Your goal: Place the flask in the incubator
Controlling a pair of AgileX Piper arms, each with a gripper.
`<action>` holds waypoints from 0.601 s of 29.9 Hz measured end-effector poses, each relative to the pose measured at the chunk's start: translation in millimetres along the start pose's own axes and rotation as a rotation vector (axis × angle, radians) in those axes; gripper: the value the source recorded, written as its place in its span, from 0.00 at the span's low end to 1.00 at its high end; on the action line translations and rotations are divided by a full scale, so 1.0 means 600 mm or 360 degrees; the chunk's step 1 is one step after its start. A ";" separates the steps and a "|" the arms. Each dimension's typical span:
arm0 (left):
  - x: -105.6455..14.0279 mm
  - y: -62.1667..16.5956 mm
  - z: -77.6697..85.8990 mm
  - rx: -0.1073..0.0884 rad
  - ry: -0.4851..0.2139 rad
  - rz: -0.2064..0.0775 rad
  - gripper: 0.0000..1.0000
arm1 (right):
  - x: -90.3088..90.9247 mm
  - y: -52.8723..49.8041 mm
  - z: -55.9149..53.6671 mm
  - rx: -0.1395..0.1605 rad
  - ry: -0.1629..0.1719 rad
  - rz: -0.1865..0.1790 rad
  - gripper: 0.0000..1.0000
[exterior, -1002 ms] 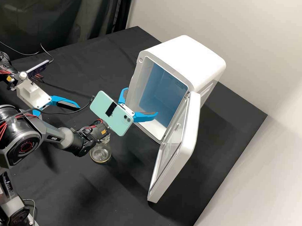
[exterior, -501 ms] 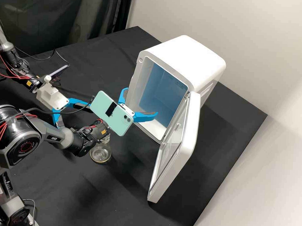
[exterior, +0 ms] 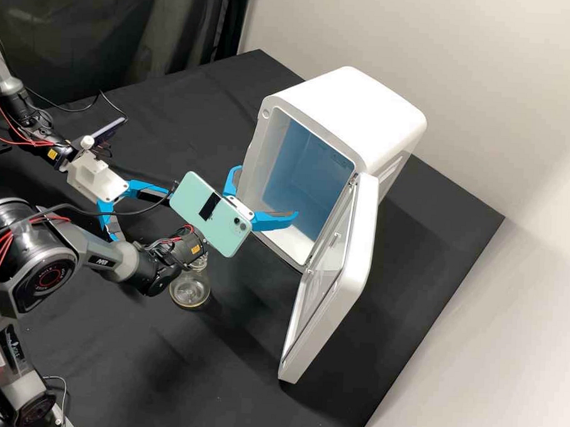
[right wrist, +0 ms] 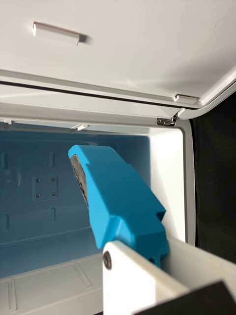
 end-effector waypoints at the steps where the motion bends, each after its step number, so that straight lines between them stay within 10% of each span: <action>1: 0.000 0.000 0.000 0.0000 0.0000 0.0000 1.00 | 0.000 0.000 0.000 0.0000 0.0000 0.0000 1.00; 18: -0.027 0.006 -0.042 0.0034 0.0048 0.0052 1.00 | 0.000 0.000 0.000 0.0000 0.0000 0.0000 1.00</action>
